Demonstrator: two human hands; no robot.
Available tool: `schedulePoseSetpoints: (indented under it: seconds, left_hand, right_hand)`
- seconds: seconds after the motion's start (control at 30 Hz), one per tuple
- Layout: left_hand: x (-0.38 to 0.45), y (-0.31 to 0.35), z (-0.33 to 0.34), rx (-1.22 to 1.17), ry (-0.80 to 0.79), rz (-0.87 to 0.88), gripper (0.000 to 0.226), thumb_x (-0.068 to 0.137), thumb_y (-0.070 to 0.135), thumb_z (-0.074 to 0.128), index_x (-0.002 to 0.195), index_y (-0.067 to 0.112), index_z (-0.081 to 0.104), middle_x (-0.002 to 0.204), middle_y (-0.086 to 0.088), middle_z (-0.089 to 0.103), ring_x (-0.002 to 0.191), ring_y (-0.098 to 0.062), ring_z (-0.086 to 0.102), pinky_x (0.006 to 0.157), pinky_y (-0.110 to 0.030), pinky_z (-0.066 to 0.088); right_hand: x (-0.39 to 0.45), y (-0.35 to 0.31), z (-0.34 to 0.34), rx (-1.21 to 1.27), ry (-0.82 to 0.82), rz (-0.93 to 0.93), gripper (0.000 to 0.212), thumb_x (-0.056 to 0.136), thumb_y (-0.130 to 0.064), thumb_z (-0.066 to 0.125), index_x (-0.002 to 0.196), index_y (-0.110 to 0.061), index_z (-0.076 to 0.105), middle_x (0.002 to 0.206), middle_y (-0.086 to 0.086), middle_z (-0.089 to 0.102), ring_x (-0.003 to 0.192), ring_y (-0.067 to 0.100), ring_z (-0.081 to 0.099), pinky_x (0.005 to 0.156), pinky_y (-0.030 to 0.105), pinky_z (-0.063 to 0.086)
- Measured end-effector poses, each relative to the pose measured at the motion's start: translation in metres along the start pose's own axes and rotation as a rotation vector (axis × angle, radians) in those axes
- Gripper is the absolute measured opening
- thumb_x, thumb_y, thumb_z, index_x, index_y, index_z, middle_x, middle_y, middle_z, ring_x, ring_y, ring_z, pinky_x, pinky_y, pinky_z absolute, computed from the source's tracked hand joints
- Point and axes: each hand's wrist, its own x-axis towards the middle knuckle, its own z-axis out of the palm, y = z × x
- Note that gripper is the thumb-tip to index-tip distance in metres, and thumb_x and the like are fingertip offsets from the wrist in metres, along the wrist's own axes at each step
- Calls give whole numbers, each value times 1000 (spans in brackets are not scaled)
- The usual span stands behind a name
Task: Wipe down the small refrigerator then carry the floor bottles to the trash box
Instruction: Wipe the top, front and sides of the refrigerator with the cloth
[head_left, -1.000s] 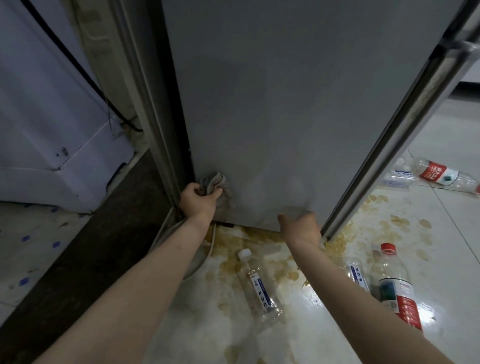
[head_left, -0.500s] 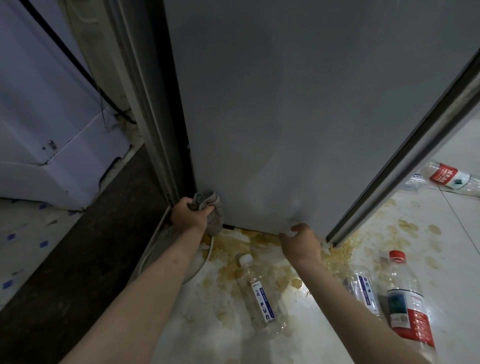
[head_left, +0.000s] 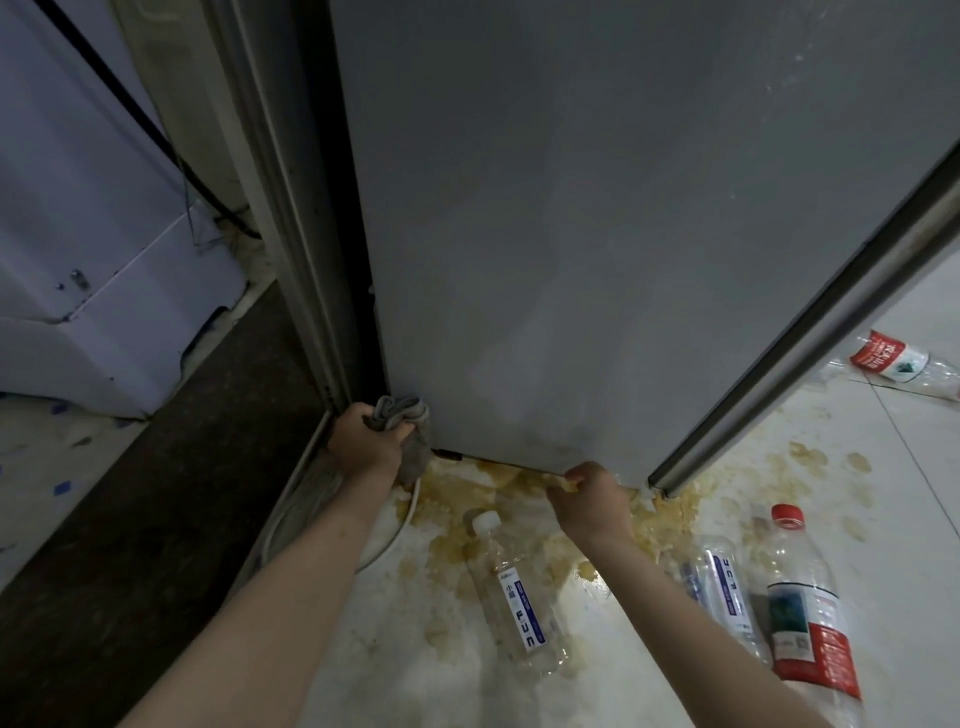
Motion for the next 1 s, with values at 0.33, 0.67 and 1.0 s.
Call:
schedulePoseSetpoints:
  seconds: [0.33, 0.67, 1.0]
  left_hand:
    - [-12, 45, -35, -72, 20, 165, 26, 69, 14, 81, 82, 9, 59, 80, -5, 56, 77, -15, 52, 64, -22, 34]
    - [-39, 106, -85, -103, -58, 267, 24, 75, 18, 77, 87, 12, 58, 88, 1, 56, 84, -11, 51, 72, -22, 40]
    - [-82, 184, -147, -14, -307, 170, 29, 75, 13, 77, 99, 5, 64, 91, -4, 59, 86, -16, 55, 74, -23, 41]
  right_hand:
    - [-20, -10, -20, -77, -76, -91, 38, 86, -29, 62, 121, -17, 53, 118, 5, 60, 103, 23, 58, 74, 22, 40]
    - [-53, -44, -74, -101, -150, -240, 55, 82, -26, 65, 132, -19, 43, 131, 6, 51, 100, 21, 56, 74, 25, 44]
    - [-105, -110, -163, -185, -247, -284, 69, 78, -29, 69, 138, -21, 35, 132, 8, 51, 114, 25, 54, 89, 31, 46]
